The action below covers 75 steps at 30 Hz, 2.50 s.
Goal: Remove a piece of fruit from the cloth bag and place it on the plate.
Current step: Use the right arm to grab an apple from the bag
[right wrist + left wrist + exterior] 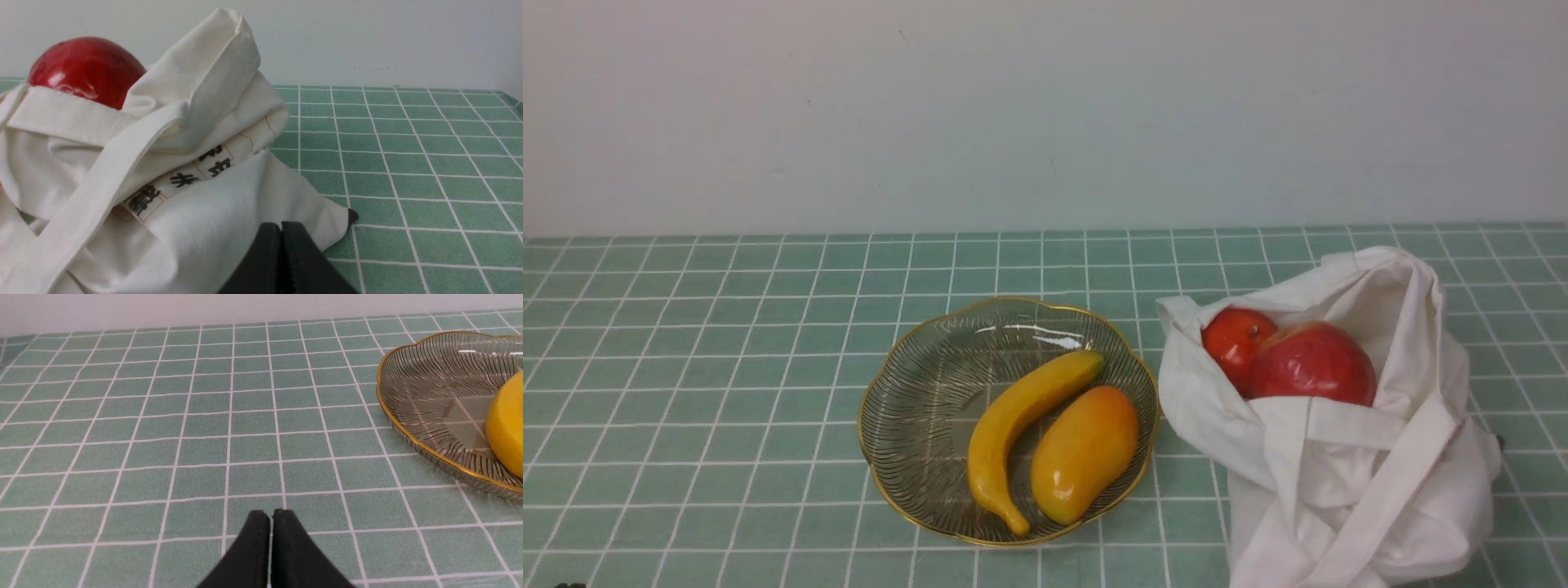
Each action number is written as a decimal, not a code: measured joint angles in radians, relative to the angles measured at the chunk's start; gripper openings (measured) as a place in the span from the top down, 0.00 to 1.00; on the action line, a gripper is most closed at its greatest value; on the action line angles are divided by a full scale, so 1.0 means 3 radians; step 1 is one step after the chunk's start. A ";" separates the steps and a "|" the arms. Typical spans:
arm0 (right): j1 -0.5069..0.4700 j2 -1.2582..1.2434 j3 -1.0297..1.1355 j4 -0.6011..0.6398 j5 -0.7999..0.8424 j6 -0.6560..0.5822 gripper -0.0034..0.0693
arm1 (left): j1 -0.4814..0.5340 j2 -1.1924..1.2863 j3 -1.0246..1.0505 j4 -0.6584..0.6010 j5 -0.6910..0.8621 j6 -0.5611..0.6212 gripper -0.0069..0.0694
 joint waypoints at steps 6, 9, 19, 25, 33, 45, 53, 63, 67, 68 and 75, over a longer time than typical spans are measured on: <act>0.0000 0.0000 -0.0004 0.0000 0.0014 0.0000 0.97 | 0.0000 0.0000 0.0000 0.0000 0.0000 0.0000 0.92; 0.0000 0.0000 -0.0004 0.0000 0.0014 0.0000 0.97 | 0.0000 0.0000 0.0000 0.0000 0.0000 0.0000 0.92; 0.0000 0.0000 -0.0004 0.0000 0.0017 0.0000 0.97 | 0.0000 0.0000 0.0000 0.0000 0.0000 0.0000 0.92; 0.0000 0.0000 -0.0004 0.0000 0.0017 0.0000 0.97 | 0.0000 0.0000 0.0000 0.0000 0.0000 0.0000 0.92; 0.0000 0.0000 -0.0004 0.0000 0.0017 0.0000 0.97 | 0.0000 0.0000 0.0000 0.0000 0.0000 0.0000 0.92; 0.0000 0.0000 -0.0004 0.0015 -0.0015 0.0004 0.97 | 0.0000 0.0000 0.0000 0.0000 0.0000 0.0000 0.92; 0.0000 0.0000 0.0016 0.1347 -0.0709 0.0603 0.97 | 0.0000 0.0000 0.0000 0.0000 0.0000 0.0000 0.92; 0.0000 0.0000 0.0016 0.2101 -0.0935 0.0770 0.97 | 0.0000 0.0000 0.0000 0.0000 0.0000 0.0000 0.92; 0.0000 0.0000 0.0016 0.2151 -0.1024 0.0779 0.97 | 0.0000 0.0000 0.0000 0.0000 0.0000 0.0000 0.92; 0.0000 0.0000 -0.0002 0.2167 -0.1050 0.0779 0.97 | 0.0000 0.0000 0.0000 0.0000 0.0000 0.0000 0.92; 0.0000 0.0308 -0.1062 0.1876 -0.0486 0.0288 0.97 | 0.0000 0.0000 0.0000 0.0000 0.0000 0.0000 0.92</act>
